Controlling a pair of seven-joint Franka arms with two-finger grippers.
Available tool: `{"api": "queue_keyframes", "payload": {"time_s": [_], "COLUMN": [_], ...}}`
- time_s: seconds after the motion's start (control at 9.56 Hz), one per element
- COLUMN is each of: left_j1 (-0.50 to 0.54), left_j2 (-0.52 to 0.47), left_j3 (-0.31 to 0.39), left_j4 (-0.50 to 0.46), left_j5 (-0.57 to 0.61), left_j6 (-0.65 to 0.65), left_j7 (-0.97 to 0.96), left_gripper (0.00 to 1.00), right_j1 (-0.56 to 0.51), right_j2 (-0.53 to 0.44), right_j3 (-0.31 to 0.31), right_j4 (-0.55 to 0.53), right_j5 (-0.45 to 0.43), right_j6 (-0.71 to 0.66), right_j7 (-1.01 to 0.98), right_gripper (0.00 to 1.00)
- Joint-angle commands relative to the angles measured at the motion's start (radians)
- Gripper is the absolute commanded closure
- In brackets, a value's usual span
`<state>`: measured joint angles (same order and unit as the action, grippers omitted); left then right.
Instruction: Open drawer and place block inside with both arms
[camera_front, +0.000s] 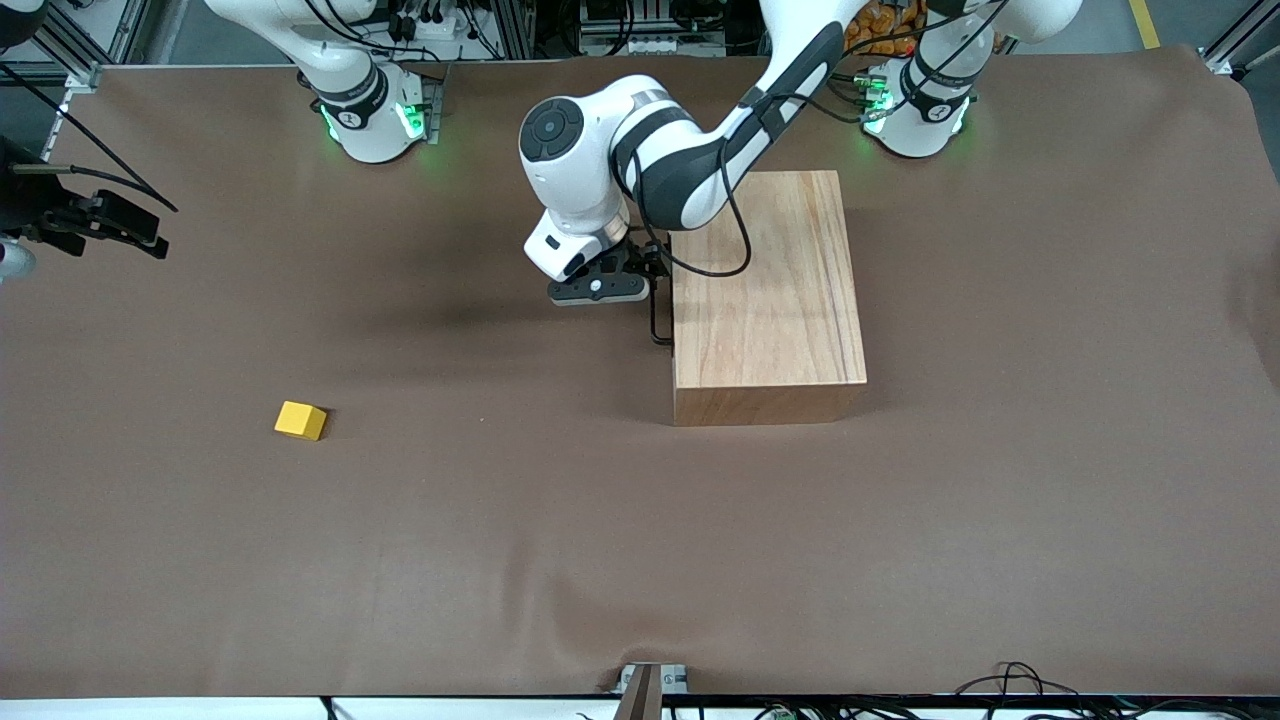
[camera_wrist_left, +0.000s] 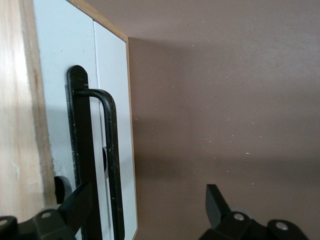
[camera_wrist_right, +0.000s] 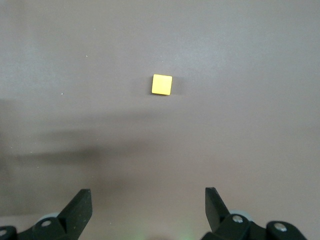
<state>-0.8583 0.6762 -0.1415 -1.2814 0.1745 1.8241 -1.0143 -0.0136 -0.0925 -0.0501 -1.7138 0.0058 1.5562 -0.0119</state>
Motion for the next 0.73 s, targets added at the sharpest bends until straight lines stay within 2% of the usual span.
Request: {"api": "queue_keyframes", "payload": {"time_s": [0.0, 0.63], "left_j1": [-0.007, -0.008], "left_j2": [0.026, 0.055], "left_j3": [0.005, 0.005], "left_j4": [0.025, 0.022], "left_j5": [0.025, 0.026], "left_j6": [-0.014, -0.014], "left_j7": [0.017, 0.031], "left_gripper": [0.0, 0.0], "right_j1": [0.001, 0.004], "right_j2": [0.008, 0.008], "right_j3": [0.001, 0.001], "right_j4": [0.013, 0.013], "right_j5": [-0.012, -0.012], "right_j6": [-0.004, -0.01], "right_j7": [-0.01, -0.008], "right_gripper": [0.0, 0.0]}}
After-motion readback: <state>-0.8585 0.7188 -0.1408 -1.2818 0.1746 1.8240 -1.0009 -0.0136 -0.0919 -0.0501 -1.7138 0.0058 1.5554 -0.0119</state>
